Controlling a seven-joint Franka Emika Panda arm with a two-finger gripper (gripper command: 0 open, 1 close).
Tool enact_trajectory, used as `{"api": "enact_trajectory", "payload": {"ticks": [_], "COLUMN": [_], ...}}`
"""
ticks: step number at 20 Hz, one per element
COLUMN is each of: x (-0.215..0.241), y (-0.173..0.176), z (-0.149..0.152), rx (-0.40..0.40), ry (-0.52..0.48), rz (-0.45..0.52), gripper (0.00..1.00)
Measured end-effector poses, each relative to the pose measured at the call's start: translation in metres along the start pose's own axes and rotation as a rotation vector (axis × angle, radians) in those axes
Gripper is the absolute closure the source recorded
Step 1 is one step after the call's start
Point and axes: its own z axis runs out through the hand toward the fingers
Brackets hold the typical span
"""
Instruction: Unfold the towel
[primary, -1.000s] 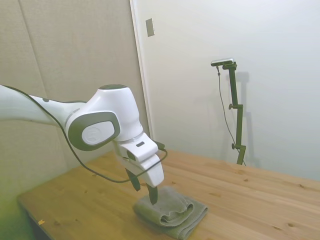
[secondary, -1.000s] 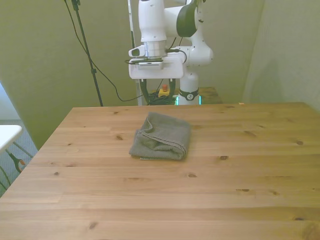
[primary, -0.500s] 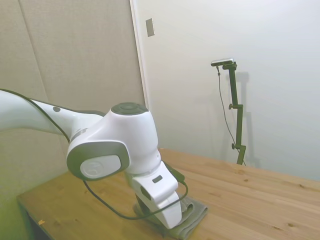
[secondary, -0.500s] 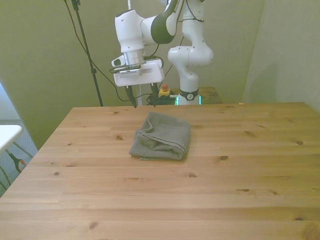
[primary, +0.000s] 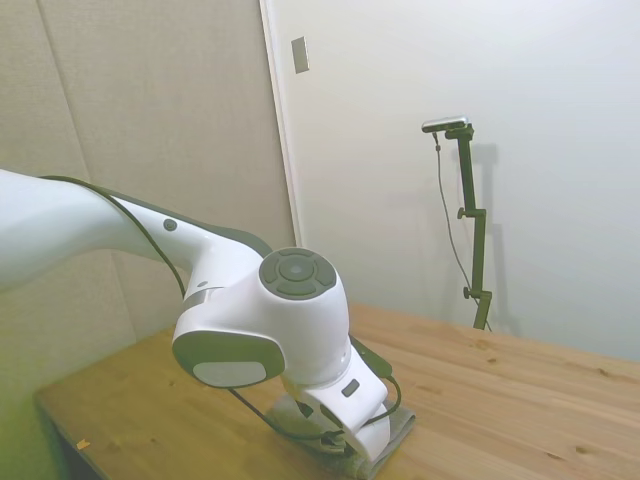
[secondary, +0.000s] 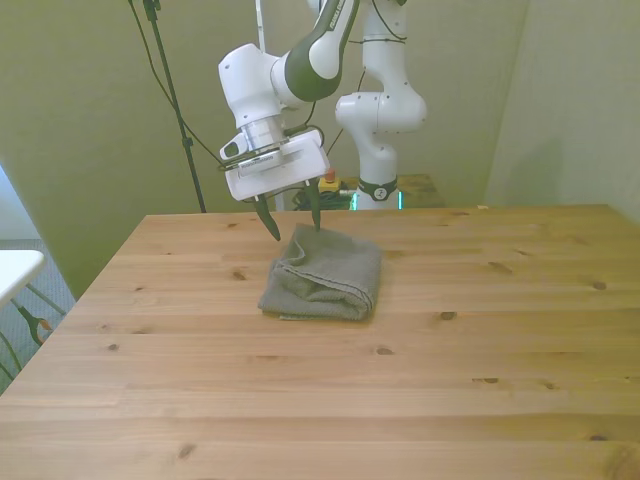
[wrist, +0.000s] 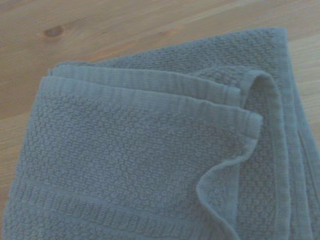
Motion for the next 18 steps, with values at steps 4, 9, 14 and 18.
{"api": "enact_trajectory", "payload": {"ticks": [4, 9, 14, 18], "x": [0.000, 0.000, -0.002, -0.002], "y": [0.001, 0.002, 0.002, 0.002], "z": [0.011, 0.020, 0.030, 0.030], "rx": [0.009, 0.038, 0.041, 0.041], "ry": [-0.021, -0.035, -0.053, -0.054], "rz": [-0.015, -0.018, -0.029, -0.031], "gripper": [0.00, 1.00, 1.00, 1.00]}}
